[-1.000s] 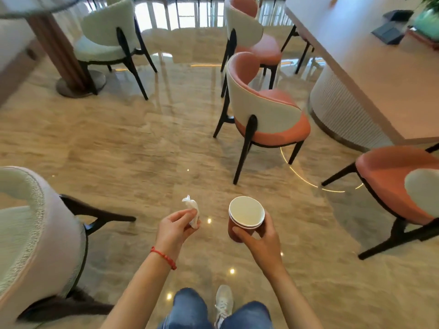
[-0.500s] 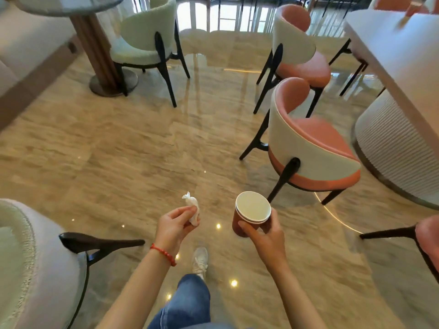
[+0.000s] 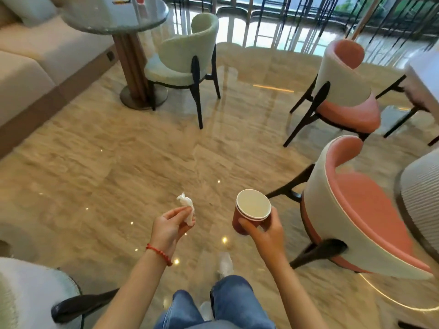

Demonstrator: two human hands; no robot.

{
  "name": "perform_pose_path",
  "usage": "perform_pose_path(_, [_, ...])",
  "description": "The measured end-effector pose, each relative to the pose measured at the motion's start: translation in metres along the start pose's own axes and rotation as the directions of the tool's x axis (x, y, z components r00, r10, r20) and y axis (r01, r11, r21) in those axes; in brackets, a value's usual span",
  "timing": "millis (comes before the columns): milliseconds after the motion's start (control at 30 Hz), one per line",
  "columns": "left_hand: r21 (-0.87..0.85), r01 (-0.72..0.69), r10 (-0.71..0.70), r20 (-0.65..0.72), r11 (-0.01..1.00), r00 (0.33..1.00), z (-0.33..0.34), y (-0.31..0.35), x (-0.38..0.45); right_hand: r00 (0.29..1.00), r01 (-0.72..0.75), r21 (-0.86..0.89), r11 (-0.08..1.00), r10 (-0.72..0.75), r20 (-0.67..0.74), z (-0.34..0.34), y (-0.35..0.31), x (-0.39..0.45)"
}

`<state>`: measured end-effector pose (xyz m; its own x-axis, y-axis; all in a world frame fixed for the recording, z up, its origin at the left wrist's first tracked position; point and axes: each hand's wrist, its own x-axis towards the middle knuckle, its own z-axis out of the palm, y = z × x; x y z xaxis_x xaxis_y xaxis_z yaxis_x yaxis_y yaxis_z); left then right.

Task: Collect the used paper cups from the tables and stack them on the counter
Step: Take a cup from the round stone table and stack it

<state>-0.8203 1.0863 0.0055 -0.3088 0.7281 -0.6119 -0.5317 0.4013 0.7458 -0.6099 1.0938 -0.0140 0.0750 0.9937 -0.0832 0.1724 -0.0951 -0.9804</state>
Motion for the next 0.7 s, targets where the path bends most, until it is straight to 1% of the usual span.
perform_pose_path(167, [-0.092, -0.047, 0.037, -0.108, 0.995, 0.993, 0.013, 0.028, 0.052, 0.991, 0.015, 0.009, 1.000, -0.016, 0.131, 0.033, -0.010, 0.088])
perform_pose_path(233, [-0.138, -0.082, 0.058, -0.166, 0.987, 0.984, 0.017, 0.042, 0.070, 0.978, 0.018, 0.008, 1.000, -0.019, 0.210, 0.050, -0.017, 0.123])
perform_pose_path(300, [-0.177, -0.126, 0.081, -0.241, 0.976, 0.967, 0.020, 0.057, 0.085, 0.949, 0.028, -0.001, 1.000, -0.026, 0.313, 0.068, -0.027, 0.158])
perform_pose_path(400, [-0.231, -0.191, 0.103, -0.347, 0.954, 0.932, 0.018, 0.077, 0.101, 0.881, 0.054, -0.015, 0.998, -0.040, 0.472, 0.101, -0.042, 0.202])
perform_pose_path(467, [-0.268, -0.232, 0.102, -0.423, 0.935, 0.901, 0.011, 0.086, 0.108, 0.820, 0.083, -0.009, 0.996, -0.063, 0.569, 0.126, -0.049, 0.224])
perform_pose_path(567, [-0.309, -0.293, 0.085, -0.545, 0.905, 0.834, -0.007, 0.091, 0.110, 0.724, 0.138, -0.042, 0.990, -0.071, 0.686, 0.166, -0.053, 0.242])
perform_pose_path(700, [-0.330, -0.351, 0.046, -0.667, 0.877, 0.743, -0.036, 0.098, 0.107, 0.596, 0.137, -0.053, 0.989, -0.040, 0.802, 0.216, -0.056, 0.248])
